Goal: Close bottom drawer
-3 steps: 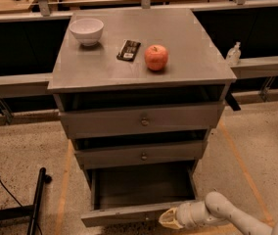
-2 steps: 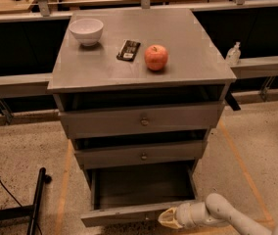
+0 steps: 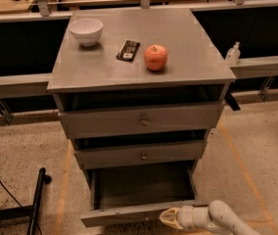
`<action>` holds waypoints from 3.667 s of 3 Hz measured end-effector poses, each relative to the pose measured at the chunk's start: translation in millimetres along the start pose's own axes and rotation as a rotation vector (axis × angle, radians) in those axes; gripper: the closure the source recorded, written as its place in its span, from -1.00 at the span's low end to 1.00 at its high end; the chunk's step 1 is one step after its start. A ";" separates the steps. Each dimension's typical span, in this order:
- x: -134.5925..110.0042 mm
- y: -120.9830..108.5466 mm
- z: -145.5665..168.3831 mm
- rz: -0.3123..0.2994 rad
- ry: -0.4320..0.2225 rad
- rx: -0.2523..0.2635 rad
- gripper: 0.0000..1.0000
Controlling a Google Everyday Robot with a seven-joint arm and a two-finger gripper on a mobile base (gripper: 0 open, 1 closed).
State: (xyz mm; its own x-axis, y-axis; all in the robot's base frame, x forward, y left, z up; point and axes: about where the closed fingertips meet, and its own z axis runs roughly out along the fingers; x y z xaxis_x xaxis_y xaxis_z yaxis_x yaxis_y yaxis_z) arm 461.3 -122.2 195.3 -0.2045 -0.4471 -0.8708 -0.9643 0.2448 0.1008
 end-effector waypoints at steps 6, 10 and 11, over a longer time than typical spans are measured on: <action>-36.4 -58.7 53.7 -0.012 -0.044 0.104 1.00; -65.7 -88.3 74.2 -0.049 -0.082 0.149 1.00; -67.5 -96.8 76.1 -0.045 -0.089 0.164 1.00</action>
Offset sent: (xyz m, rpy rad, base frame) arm 0.0442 0.0017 -0.0276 -0.0361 0.0009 -0.1122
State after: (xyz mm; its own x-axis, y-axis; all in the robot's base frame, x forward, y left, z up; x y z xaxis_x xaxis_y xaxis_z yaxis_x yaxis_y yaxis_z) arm 581.2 -50.3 207.8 -0.1388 -0.3850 -0.9124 -0.9303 0.3666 -0.0131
